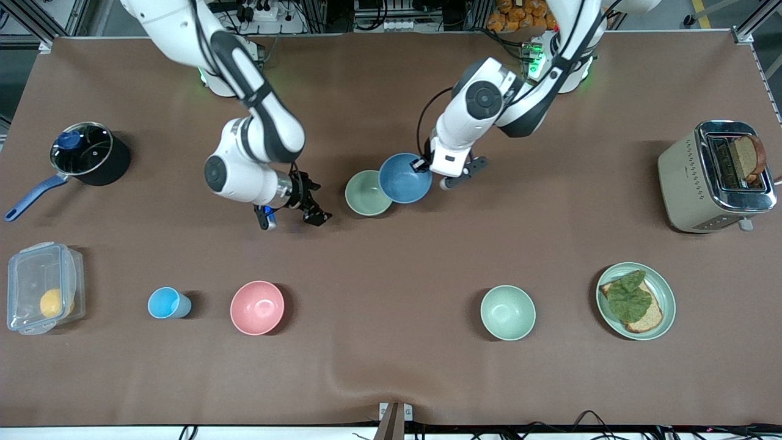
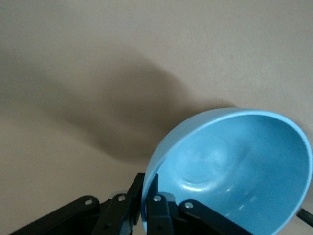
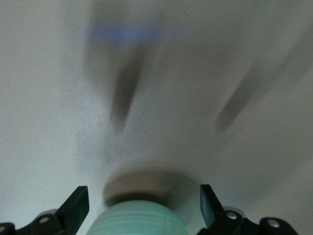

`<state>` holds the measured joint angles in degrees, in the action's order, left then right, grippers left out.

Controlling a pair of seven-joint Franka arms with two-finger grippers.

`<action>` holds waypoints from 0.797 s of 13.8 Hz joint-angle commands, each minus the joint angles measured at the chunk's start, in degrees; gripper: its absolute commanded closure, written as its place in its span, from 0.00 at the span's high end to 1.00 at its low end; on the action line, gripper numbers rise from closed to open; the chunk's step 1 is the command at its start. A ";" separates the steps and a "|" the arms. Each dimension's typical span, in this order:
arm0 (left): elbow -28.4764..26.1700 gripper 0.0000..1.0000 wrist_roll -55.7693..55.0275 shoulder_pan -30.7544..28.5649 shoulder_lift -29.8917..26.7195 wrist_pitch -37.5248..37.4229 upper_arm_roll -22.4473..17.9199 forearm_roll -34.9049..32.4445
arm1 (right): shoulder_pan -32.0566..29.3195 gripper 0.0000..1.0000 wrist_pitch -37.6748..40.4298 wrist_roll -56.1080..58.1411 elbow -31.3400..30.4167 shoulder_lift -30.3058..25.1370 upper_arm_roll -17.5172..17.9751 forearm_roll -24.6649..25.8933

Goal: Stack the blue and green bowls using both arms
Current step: 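Lower the blue bowl into the green bowl with the left gripper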

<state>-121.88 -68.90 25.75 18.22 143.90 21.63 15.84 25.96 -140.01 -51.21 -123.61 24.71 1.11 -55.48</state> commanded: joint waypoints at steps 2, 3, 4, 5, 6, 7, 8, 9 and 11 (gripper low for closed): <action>4.79 0.00 -2.73 2.90 3.92 0.33 -0.54 0.41 | 0.32 1.00 -0.43 6.29 0.83 2.27 0.74 -12.36; 6.11 0.00 -3.26 2.99 5.15 0.42 -0.63 0.41 | 0.41 1.00 -0.43 6.29 1.00 2.45 0.82 -13.24; 7.34 0.00 -3.61 3.34 6.12 0.42 -0.63 0.33 | 0.49 1.00 -0.43 6.29 1.00 2.45 0.82 -14.64; 8.22 0.00 -3.70 3.69 7.00 0.42 -0.89 0.33 | 1.10 1.00 -0.78 6.29 1.00 2.45 0.82 -14.83; 9.10 0.00 -3.70 3.78 7.79 0.42 -0.98 0.33 | 1.46 1.00 -1.57 6.29 1.00 2.62 0.82 -14.83; 9.98 0.00 -3.70 3.78 8.67 0.42 -0.98 0.33 | 1.46 1.00 -2.27 6.29 1.00 2.80 0.82 -14.83; 10.86 0.00 -3.96 3.78 9.63 0.59 -0.98 -0.63 | 1.55 1.00 -2.28 6.29 1.00 2.89 0.82 -14.83; 12.00 0.00 -5.36 3.78 10.86 0.59 -0.98 -2.12 | 1.55 1.00 -2.28 6.29 0.92 2.80 0.82 -14.83; 14.37 0.00 -9.74 4.13 13.68 0.59 -0.89 -7.56 | 1.64 1.00 -2.28 6.29 1.00 2.80 0.82 -14.83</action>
<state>-111.28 -74.05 28.72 28.39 144.09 21.12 12.67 27.28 -141.57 -45.66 -123.13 27.12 1.78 -68.43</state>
